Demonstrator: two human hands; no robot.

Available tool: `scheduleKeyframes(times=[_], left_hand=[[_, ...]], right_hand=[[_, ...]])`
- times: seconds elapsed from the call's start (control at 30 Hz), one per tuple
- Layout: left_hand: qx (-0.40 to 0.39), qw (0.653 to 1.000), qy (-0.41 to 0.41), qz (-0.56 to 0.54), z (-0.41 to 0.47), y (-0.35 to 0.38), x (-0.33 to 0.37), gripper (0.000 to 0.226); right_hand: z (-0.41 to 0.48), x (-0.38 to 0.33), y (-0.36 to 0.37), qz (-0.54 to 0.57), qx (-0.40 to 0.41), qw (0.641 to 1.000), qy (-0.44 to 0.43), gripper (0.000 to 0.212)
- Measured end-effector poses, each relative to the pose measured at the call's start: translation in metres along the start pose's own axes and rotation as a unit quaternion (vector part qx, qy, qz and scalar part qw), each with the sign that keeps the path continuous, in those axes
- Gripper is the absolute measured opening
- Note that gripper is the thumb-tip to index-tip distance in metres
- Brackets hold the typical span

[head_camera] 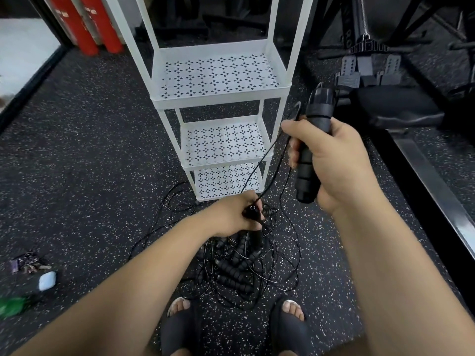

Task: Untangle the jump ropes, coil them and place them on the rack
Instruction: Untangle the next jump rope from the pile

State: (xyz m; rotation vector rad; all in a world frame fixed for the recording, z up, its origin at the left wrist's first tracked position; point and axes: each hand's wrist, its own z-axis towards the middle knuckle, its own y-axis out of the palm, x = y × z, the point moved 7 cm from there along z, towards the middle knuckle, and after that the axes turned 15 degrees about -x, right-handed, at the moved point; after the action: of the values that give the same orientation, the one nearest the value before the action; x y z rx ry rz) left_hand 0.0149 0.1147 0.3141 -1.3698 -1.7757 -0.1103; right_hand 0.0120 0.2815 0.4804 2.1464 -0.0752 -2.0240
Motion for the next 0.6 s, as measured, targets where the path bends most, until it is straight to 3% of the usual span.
scheduleKeyframes(times=[0.13, 0.27, 0.5, 0.6], left_hand=[[0.032, 0.999, 0.035, 0.008, -0.025, -0.025, 0.022, 0.043], [0.067, 0.996, 0.064, 0.006, -0.059, -0.045, 0.047, 0.033], [0.16, 0.975, 0.113, -0.106, -0.101, -0.072, 0.064, 0.026], [0.192, 0.964, 0.137, -0.124, -0.112, -0.079, 0.069, 0.031]], right_hand=[[-0.001, 0.007, -0.006, 0.007, 0.013, 1.0, 0.018, 0.021], [-0.003, 0.009, -0.007, 0.033, 0.039, 0.998, 0.032, 0.031], [-0.004, 0.015, 0.008, 0.028, 0.013, 0.998, 0.058, 0.054], [-0.005, 0.021, 0.018, 0.024, -0.012, 0.996, 0.084, 0.051]])
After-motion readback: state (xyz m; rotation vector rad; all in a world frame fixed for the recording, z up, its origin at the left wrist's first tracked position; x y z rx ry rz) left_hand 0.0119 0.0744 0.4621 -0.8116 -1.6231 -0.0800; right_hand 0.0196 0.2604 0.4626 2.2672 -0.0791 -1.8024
